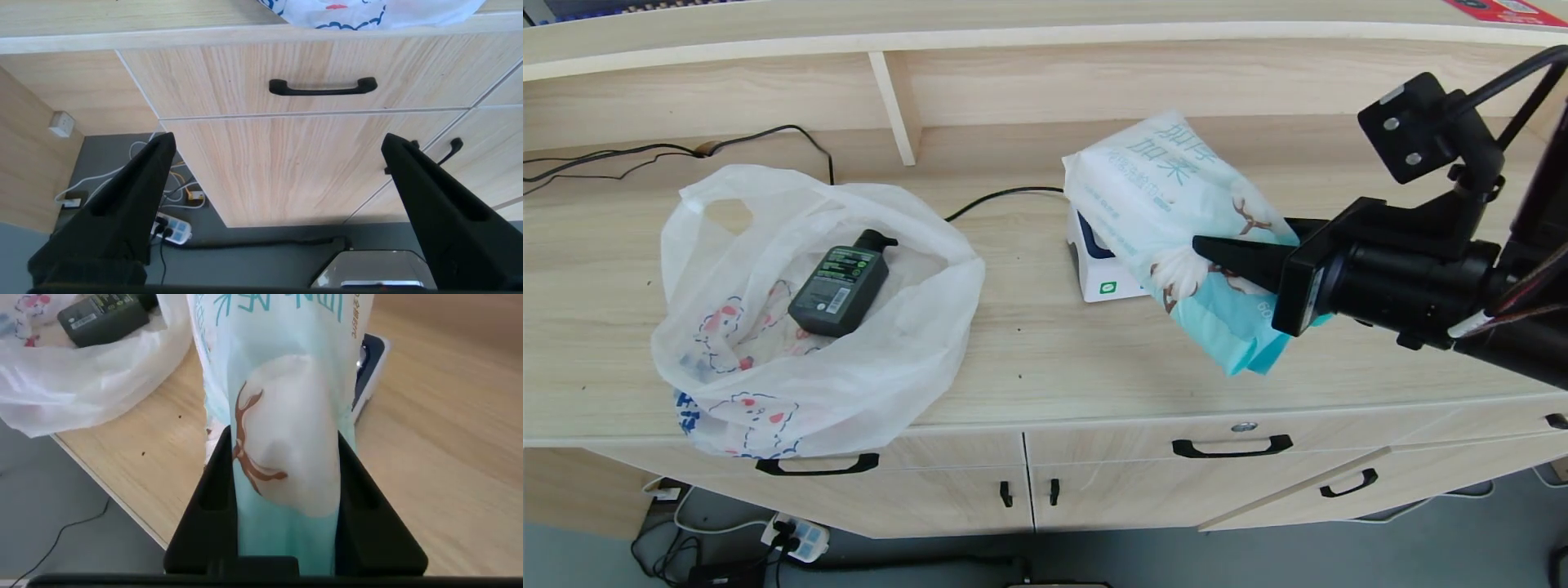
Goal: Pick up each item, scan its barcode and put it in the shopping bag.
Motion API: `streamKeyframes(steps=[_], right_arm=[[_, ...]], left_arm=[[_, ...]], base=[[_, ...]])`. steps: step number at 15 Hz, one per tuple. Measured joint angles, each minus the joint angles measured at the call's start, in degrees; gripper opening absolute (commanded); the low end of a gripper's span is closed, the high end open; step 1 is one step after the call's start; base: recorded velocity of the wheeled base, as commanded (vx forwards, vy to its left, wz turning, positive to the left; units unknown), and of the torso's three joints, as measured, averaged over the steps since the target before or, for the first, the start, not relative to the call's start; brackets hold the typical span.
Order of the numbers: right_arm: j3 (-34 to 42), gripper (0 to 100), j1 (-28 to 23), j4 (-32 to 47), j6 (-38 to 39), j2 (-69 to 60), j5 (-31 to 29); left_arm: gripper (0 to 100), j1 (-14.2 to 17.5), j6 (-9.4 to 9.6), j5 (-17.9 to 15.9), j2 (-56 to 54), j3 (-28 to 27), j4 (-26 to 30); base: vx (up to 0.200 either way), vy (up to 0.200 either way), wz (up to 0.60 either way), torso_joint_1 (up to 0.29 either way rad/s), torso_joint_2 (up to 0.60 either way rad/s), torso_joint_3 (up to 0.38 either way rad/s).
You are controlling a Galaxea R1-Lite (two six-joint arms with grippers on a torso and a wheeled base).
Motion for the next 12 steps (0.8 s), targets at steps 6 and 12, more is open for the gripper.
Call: streamKeyframes(steps=[6,12], right_arm=[[-0.1,0,-2.3,-0.2,-2.3,3.6,0.0],[-1.3,0,-5.0,-0.7,-3.2,4.3,0.0]], left_arm=[[100,0.0,0.0,0.0,0.0,0.0,0.0],[100,0.0,0.0,0.0,0.0,0.0,0.0]], base=[[0.0,0.0,0.0,0.0,0.0,0.0],[0.0,0.0,0.0,0.0,0.0,0.0]])
